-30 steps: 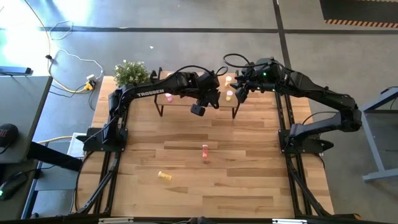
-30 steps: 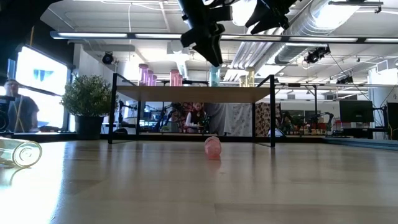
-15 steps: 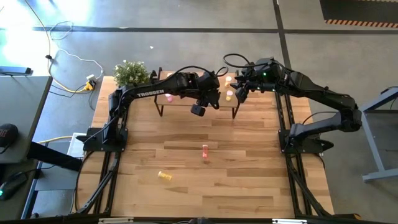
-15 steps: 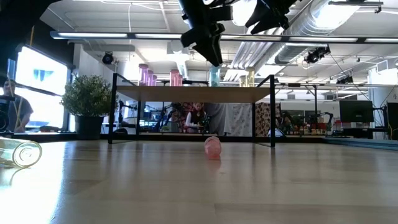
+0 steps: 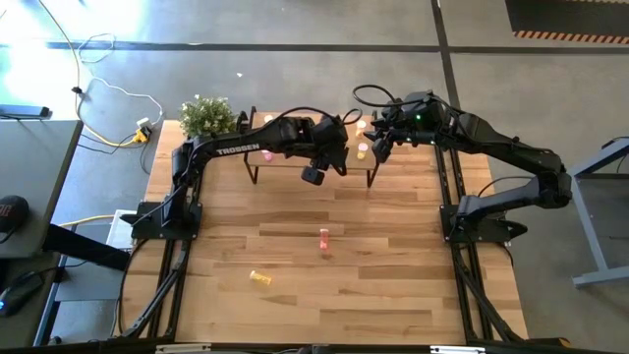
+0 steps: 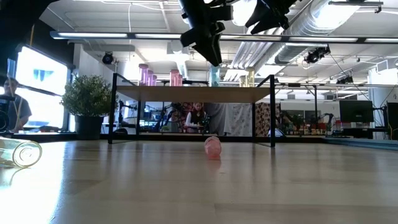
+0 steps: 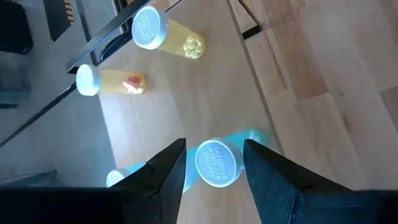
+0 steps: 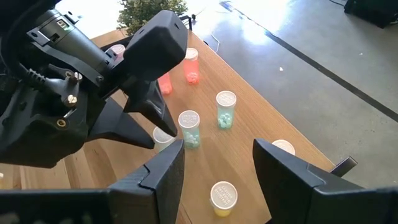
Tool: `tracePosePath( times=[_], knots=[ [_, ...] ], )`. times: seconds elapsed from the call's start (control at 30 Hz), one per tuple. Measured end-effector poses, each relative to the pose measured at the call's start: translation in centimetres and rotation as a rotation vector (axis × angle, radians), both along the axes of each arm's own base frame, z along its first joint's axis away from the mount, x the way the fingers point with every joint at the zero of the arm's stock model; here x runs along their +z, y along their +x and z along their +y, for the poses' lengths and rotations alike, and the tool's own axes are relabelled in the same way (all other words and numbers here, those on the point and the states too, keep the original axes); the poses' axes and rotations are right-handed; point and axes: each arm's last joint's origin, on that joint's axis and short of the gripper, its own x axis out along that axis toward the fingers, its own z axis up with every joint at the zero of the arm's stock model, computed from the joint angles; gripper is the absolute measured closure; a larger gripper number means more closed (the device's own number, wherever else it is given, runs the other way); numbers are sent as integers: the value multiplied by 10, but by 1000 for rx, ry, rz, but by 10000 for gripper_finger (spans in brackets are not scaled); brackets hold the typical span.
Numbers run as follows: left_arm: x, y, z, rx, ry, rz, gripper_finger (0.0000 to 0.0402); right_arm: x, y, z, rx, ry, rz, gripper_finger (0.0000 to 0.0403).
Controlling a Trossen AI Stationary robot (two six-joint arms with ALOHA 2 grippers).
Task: Pick and place medicine bottles onto shelf by color
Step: Put the blue pill bottle on the shelf aligned with the other blue pill bottles, then put the orange pill bottle on the shelf aligned with the other orange pill bottles
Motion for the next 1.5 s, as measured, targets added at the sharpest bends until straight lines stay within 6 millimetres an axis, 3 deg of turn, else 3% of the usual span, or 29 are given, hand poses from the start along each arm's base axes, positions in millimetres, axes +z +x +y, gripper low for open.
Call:
tracePosePath(
  times=[0.47, 0.87, 1.2, 1.5],
  knots=[
    [7, 0, -16, -13, -48, -41, 250, 0, 0, 0, 1, -2, 1, 221],
    [43, -22, -33, 107, -235, -205, 250, 0, 0, 0, -1, 7, -3, 221],
    [47, -47, -44, 311, -434, -142, 250, -4, 1, 8, 33, 265, -58, 221],
    [43, -50, -70, 321, -498, -73, 250, -12, 4, 37, 1, 426, 4, 221]
  ],
)
